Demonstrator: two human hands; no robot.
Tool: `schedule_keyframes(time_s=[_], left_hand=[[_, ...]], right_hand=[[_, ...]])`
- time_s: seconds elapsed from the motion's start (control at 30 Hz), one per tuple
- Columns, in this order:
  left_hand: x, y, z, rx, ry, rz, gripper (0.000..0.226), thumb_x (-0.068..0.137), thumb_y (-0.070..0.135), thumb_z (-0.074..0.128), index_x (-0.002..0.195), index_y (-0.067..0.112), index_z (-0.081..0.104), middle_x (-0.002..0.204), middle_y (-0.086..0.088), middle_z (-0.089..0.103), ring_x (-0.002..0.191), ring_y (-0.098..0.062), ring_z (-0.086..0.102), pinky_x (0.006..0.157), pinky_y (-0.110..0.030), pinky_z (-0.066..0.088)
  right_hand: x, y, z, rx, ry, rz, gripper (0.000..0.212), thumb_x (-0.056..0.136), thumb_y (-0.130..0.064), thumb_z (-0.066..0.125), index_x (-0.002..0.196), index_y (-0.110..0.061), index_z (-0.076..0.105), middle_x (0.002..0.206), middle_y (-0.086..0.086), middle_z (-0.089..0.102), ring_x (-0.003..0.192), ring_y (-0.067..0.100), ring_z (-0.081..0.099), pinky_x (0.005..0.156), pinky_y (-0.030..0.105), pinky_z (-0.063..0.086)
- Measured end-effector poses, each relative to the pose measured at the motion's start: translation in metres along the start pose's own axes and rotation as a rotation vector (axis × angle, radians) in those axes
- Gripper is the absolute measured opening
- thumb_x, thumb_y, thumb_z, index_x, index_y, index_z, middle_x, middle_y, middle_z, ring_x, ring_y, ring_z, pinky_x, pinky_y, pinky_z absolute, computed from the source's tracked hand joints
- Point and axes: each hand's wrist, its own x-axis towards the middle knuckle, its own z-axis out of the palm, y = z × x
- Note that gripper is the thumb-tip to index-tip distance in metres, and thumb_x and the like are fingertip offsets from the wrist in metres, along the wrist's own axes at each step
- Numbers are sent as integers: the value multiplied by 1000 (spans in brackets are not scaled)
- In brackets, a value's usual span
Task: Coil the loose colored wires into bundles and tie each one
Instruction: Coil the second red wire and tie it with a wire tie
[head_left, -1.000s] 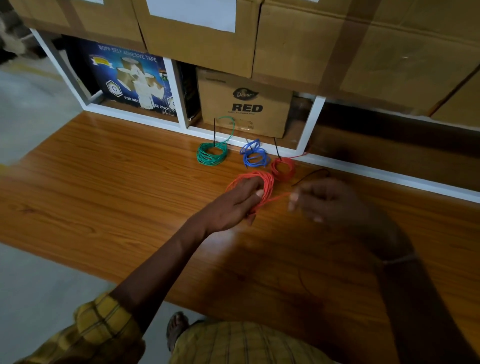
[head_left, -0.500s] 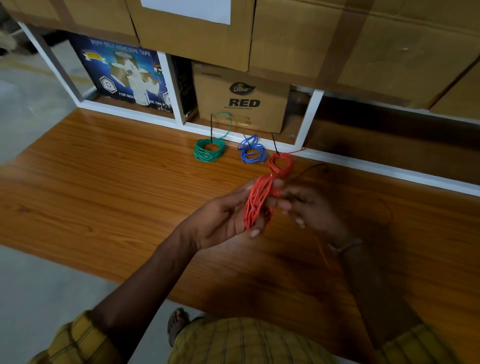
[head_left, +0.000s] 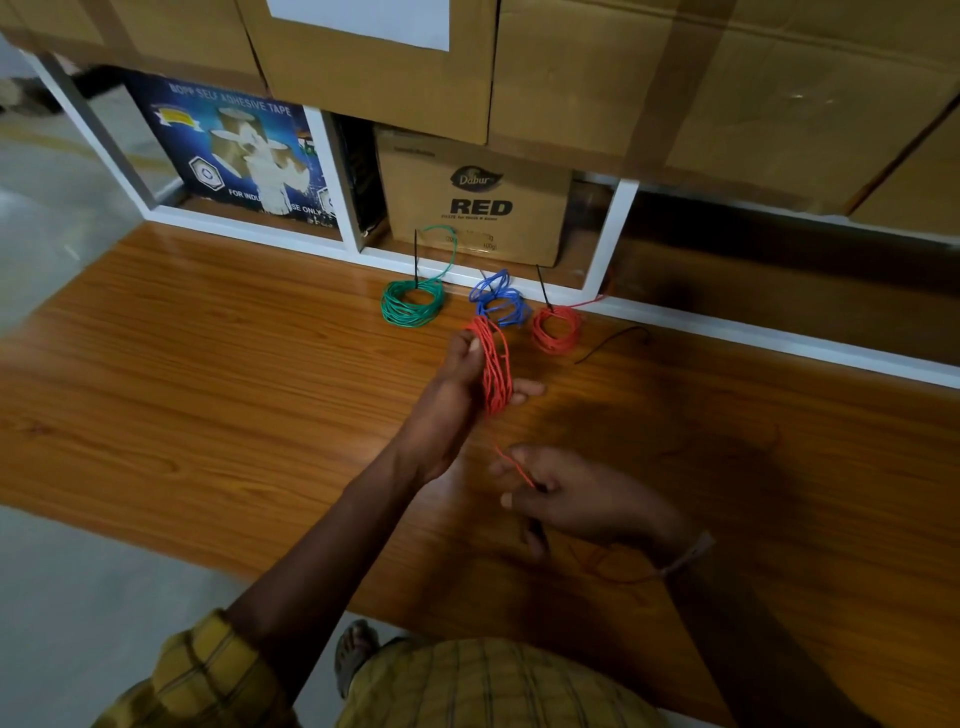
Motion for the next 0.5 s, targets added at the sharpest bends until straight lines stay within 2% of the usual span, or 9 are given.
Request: schedule_keyframes(time_s=[0.1, 0.2, 0.27, 0.33, 0.4, 0.5], left_hand=[[-1, -6, -5, 414, -13, 65, 27, 116, 27, 31, 133, 10, 42, 97, -28, 64, 79, -25, 75, 68, -27, 52], [-7, -3, -10, 542, -81, 10, 30, 116, 25, 33, 137, 7, 43, 95, -16, 60, 79, -26, 72, 70, -27, 53], [-13, 0, -11, 552, -168, -37, 31, 116, 26, 35, 136, 4, 43, 92, -19, 59, 76, -31, 70, 73, -29, 54], [-19, 2, -11, 532, -251, -84, 34, 115, 26, 36, 139, 3, 43, 93, -31, 60, 76, -34, 68, 78, -36, 56], [-26, 6, -8, 462, -352, -131, 37, 115, 30, 37, 144, 8, 43, 106, -43, 59, 80, -35, 66, 83, -44, 56], [-37, 10, -5, 301, -509, -177, 39, 115, 27, 36, 150, 13, 43, 134, -35, 57, 79, -33, 64, 82, -45, 52]], right_hand=[[-17, -12, -22, 7, 3, 8, 20, 103, -2, 49, 106, -2, 69, 55, 2, 64, 56, 12, 69, 59, 24, 51], [-34, -24, -46, 58, 106, -39, 16, 104, -7, 56, 97, -5, 70, 48, -4, 57, 52, 18, 66, 57, 34, 56], [-37, -24, -65, 81, 187, -71, 12, 100, -15, 61, 97, -8, 69, 48, -4, 58, 52, 21, 63, 54, 32, 55], [-37, -21, -81, 141, 268, -155, 20, 97, -24, 61, 100, -6, 70, 53, -1, 55, 51, 21, 57, 56, 30, 56], [-31, -13, -94, 199, 350, -218, 31, 93, -31, 61, 101, -2, 70, 56, 1, 49, 47, 16, 50, 60, 32, 58], [-13, 4, -102, 248, 452, -226, 38, 90, -35, 64, 101, 2, 68, 56, -1, 49, 45, 12, 44, 59, 34, 57]])
